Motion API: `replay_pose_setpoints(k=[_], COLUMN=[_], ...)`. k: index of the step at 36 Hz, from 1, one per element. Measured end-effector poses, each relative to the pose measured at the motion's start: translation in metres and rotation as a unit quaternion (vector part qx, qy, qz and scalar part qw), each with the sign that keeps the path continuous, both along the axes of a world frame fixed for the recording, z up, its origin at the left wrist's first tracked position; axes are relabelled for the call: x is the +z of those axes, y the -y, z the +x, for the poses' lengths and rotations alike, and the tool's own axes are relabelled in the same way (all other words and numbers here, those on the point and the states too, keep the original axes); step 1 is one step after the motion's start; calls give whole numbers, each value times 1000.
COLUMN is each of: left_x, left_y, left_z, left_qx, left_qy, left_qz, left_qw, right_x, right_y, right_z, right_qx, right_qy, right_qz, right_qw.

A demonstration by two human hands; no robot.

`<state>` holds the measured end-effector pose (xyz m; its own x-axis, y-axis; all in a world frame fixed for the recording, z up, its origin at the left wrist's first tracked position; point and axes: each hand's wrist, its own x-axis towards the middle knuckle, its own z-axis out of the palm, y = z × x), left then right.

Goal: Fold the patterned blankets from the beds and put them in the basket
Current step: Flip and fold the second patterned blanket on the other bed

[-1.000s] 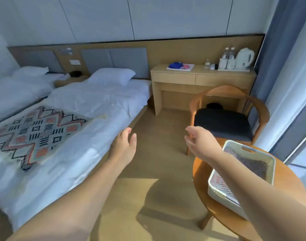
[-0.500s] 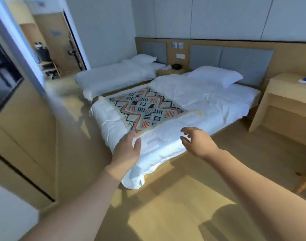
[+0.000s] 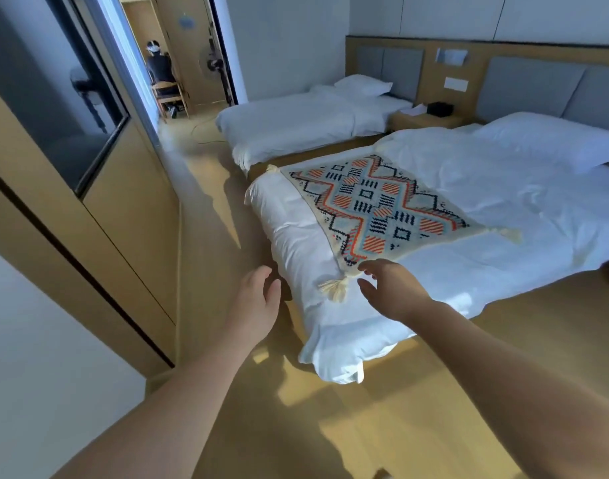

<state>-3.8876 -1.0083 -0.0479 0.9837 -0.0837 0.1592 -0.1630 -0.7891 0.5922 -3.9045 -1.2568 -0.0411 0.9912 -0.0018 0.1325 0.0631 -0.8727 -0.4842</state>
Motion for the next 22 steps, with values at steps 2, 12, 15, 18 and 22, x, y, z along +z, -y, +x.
replay_pose_setpoints(k=[2, 12, 15, 18, 22], left_x=[-7, -14, -7, -4, -10], left_y=[2, 32, 42, 50, 50], left_z=[21, 155, 196, 237, 276], left_qx=[-1, -5, -14, -12, -18], left_qy=[-5, -9, 0, 15, 11], left_qz=[6, 71, 88, 87, 74], left_qw=[1000, 997, 996, 996, 997], right_x=[-7, -37, -33, -26, -29], right_y=[1, 33, 42, 49, 51], right_z=[26, 172, 207, 244, 282], right_qx=[3, 11, 6, 8, 10], right_qy=[-5, -10, -16, -7, -9], right_qz=[2, 34, 37, 40, 38], right_qw=[1000, 999, 999, 999, 999])
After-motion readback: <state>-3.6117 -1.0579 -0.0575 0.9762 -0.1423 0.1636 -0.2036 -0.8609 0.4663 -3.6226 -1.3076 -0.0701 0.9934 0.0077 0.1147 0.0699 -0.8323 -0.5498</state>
